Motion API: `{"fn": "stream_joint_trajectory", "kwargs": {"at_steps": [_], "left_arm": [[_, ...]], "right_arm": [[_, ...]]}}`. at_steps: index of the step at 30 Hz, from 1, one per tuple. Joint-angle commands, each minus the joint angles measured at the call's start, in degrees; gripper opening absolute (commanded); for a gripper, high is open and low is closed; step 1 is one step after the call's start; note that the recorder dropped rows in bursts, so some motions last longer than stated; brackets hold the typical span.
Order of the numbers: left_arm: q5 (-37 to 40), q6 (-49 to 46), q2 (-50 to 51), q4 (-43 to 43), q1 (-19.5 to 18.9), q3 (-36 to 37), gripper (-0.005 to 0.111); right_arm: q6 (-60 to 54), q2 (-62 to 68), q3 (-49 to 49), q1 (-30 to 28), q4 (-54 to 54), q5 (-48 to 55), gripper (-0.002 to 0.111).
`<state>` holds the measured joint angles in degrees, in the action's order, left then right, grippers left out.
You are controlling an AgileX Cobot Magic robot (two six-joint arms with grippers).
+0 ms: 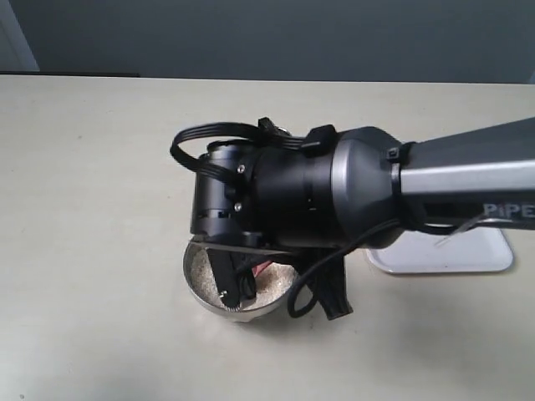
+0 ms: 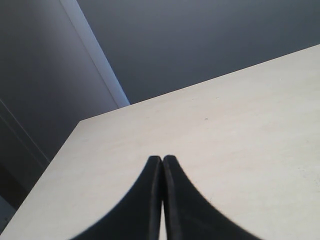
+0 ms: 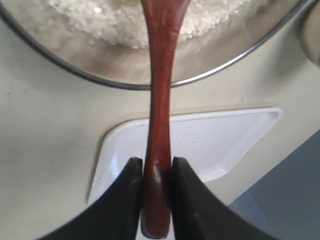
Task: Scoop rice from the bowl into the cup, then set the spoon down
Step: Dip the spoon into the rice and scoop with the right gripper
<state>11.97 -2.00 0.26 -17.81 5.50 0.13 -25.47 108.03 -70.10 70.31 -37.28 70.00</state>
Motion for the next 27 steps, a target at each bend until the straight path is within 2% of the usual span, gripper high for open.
{"fn": "stream_joint_trajectory", "kwargs": {"at_steps": [1, 6, 16, 20, 27], "left_arm": [[-0.4, 0.4, -0.3, 0.2, 0.3, -0.1, 0.000], [-0.4, 0.4, -0.3, 0.2, 0.3, -0.1, 0.000], [-0.2, 0.4, -0.3, 0.2, 0.3, -0.1, 0.000], [-0.2, 0.4, -0.3, 0.2, 0.3, -0.1, 0.000], [-0.2, 0.4, -0.3, 0.2, 0.3, -0.1, 0.000]], "right_arm": [[-0.4, -1.8, -0.4, -0.5, 1.9, 0.0, -0.001], [-0.4, -3.7, -0.4, -2.9, 5.9, 0.0, -0.001], [-1.8, -4.5, -0.4, -3.1, 9.0, 0.0, -0.001], [-2.9, -4.5, -0.4, -5.9, 14.3, 0.0, -0.001], [-3.0, -5.2, -0.5, -9.4, 14.7, 0.0, -0.001]]}}
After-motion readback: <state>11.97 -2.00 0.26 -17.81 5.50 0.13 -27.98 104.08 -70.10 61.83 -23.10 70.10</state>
